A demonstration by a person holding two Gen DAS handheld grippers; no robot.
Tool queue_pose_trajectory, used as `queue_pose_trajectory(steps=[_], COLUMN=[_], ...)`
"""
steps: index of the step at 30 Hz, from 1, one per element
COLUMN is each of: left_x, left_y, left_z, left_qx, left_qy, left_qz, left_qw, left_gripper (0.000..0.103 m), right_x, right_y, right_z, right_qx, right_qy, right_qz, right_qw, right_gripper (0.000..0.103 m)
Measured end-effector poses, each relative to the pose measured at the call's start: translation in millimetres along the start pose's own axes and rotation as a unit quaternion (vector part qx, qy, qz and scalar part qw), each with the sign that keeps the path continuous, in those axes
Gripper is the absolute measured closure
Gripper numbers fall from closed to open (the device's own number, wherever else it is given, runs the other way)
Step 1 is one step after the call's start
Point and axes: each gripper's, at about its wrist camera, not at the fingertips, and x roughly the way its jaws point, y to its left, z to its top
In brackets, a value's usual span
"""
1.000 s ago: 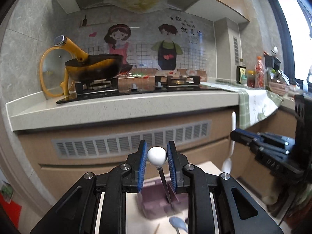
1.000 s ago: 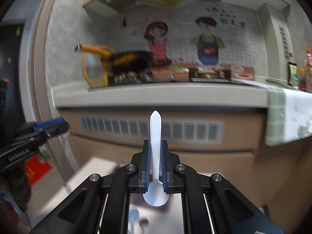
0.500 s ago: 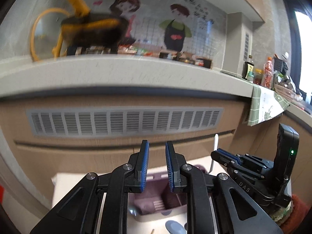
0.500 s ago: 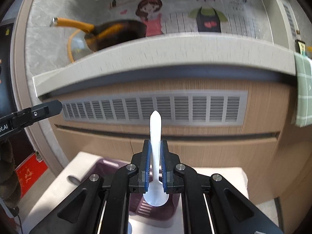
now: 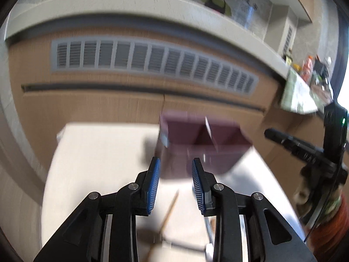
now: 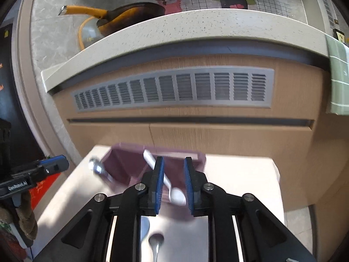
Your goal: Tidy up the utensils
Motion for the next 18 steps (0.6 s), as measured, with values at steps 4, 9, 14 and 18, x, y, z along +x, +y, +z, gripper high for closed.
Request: queue_pose_trajectory(steps=[4, 9, 14, 18], left_x=[-9, -30, -44, -53], left_y=[-7, -6, -1, 4], left_z=[-51, -103, -131, -141], left_qx=[0.020, 0.011, -0.020, -0.033], left_qy=[0.053, 0.094, 0.117, 0.125], left_qz=[-0.002, -0.002, 0.000, 0.003], left_qw=[0.9984, 0.9955, 0.9929, 0.9916], left_gripper=[0.072, 0.072, 0.072, 0.072], right_x=[-22, -48, -53, -35], right_y=[6, -3, -24, -33], right_z=[-44, -107, -162, -170], right_qx=[-0.017, 0.016, 0.095, 0.142], right_qy=[0.054, 0.114, 0.172, 0.191], right_qz=[0.005, -0.004, -0.014, -0.015], right_qw=[0.998, 0.993, 0.980, 0.971], right_gripper=[0.084, 0.084, 0.082, 0.082])
